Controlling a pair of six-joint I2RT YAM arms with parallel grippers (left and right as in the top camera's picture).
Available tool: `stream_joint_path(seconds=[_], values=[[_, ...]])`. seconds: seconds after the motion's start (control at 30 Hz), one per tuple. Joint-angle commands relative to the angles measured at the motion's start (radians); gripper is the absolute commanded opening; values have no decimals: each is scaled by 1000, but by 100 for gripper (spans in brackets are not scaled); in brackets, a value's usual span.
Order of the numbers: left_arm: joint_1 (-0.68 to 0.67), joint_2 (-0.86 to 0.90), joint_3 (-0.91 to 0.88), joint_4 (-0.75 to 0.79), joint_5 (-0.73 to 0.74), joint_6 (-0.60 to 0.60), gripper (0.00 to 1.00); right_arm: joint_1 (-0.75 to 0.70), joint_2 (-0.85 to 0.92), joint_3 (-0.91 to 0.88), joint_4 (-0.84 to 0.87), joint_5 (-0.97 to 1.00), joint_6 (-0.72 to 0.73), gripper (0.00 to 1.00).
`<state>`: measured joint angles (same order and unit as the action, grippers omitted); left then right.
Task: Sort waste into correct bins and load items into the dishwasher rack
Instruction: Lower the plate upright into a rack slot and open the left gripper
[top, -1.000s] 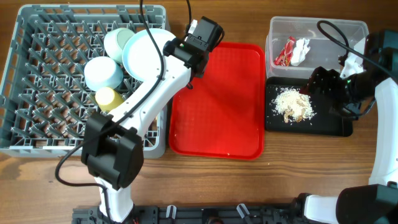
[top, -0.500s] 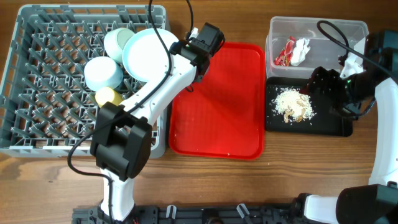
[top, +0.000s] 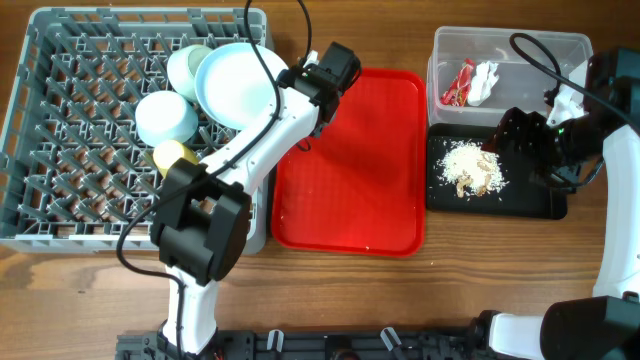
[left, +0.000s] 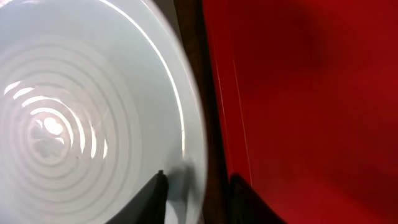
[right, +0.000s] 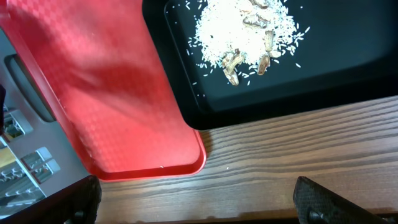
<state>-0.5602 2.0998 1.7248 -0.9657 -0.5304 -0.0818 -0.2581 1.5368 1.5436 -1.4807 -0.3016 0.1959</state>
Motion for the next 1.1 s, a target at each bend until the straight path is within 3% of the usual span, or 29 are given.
stream_joint_path(seconds=[0.0, 0.07, 0.37, 1.07], values=[[0, 17, -6, -4, -41, 0, 22, 0, -16, 16, -2, 16, -13, 100], [0, 17, -6, -4, -44, 0, 15, 0, -16, 16, -2, 16, -13, 100], [0, 17, -6, -5, -122, 0, 4, 0, -16, 16, -1, 16, -13, 100], [-69, -87, -6, 16, -197, -1, 4, 0, -16, 16, -2, 16, -13, 100]])
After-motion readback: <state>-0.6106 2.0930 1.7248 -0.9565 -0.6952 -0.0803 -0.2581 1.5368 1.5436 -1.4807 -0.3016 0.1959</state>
